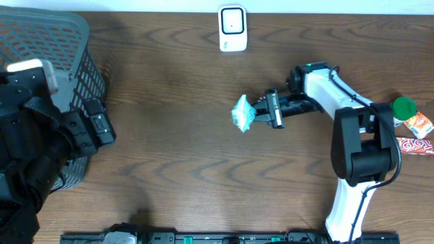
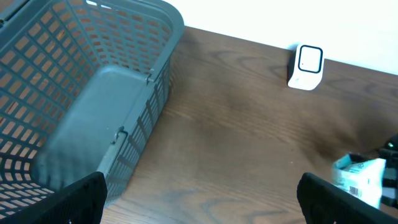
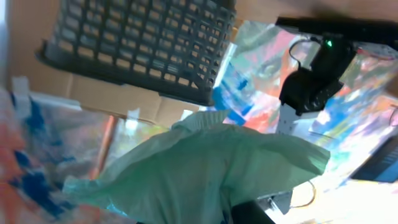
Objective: Scan the item barcode
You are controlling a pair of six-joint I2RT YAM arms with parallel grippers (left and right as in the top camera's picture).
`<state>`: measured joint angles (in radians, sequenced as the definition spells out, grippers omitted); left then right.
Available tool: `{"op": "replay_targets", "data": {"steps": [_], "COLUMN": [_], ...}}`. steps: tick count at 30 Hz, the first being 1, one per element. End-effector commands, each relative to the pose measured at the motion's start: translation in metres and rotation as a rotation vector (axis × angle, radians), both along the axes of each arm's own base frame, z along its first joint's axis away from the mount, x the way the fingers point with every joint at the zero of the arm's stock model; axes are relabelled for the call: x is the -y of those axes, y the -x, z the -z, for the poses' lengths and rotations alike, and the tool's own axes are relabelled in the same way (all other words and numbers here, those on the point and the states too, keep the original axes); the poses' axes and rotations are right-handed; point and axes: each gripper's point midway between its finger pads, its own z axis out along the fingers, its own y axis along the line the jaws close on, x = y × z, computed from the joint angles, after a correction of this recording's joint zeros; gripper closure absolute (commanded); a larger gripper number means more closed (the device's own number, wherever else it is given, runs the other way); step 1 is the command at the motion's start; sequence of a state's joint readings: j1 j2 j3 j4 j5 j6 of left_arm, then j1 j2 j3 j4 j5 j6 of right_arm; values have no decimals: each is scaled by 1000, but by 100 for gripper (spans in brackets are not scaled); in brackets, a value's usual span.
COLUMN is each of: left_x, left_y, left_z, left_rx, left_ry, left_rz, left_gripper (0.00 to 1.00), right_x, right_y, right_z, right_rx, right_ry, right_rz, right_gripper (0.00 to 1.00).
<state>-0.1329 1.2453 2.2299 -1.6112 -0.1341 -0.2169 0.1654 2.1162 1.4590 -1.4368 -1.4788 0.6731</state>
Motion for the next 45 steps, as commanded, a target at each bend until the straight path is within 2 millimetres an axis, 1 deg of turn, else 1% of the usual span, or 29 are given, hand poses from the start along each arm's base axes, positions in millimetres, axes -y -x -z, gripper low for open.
{"op": "replay_targets", "data": {"steps": [1, 5, 7, 9, 11, 13, 14, 16, 18, 19, 20, 23, 26, 29, 31, 33, 35, 36, 38, 39, 43, 45], "left_x": [-3, -3, -3, -3, -3, -3, -3, -3, -3, -3, -3, -3, -3, -3, -3, -3, -3, -3, -3, -3, -3, -3], "left_y": [14, 14, 14, 14, 14, 14, 14, 14, 14, 14, 14, 14, 14, 14, 14, 14, 14, 14, 14, 14, 14, 14], "left_z": [13, 13, 13, 13, 13, 13, 13, 13, 13, 13, 13, 13, 13, 13, 13, 13, 13, 13, 13, 13, 13, 13], "left_rx": [-72, -72, -72, -72, -72, -72, -72, -72, -72, -72, -72, -72, -72, -72, -72, -72, -72, -72, -72, -72, -72, -72], "left_ry": [-12, -12, -12, -12, -12, -12, -12, -12, -12, -12, -12, -12, -12, -12, -12, -12, -12, -12, -12, -12, -12, -12], "left_rz": [-7, -7, -7, -7, -7, -8, -7, -8, -8, -8, -7, -7, -7, -7, -8, -7, -7, -8, -7, -7, -7, -7], "left_gripper": [2, 2, 2, 2, 2, 2, 2, 2, 2, 2, 2, 2, 2, 2, 2, 2, 2, 2, 2, 2, 2, 2], "right_x": [15, 26, 32, 38, 47, 62, 68, 79, 91, 94, 95, 95, 96, 95, 94, 94, 95, 97, 103, 105, 120, 126], "right_y": [-4, -9, -8, 1, 13, 33, 39, 50, 60, 62, 64, 64, 64, 65, 66, 66, 65, 65, 65, 66, 73, 76], "right_z": [2, -5, -6, 1, 11, 29, 36, 47, 57, 59, 60, 60, 61, 61, 61, 61, 61, 61, 63, 65, 73, 76], "right_rx": [-50, 116, 141, 110, 12, -177, -241, -349, -473, -508, -534, -555, -553, -548, -547, -565, -596, -627, -735, -778, -968, -1019], "right_ry": [26, -32, -30, 27, 118, 289, 360, 490, 630, 665, 688, 695, 702, 704, 706, 715, 723, 733, 789, 817, 991, 1059], "right_rz": [33, 66, 69, 29, -24, -100, -122, -156, -170, -168, -164, -155, -160, -166, -172, -165, -148, -132, -85, -69, 5, 28], "right_gripper": [98, 99, 98, 99, 98, 98, 94, 94, 87, 87, 91, 93, 90, 84, 83, 82, 78, 78, 74, 74, 76, 76]}}
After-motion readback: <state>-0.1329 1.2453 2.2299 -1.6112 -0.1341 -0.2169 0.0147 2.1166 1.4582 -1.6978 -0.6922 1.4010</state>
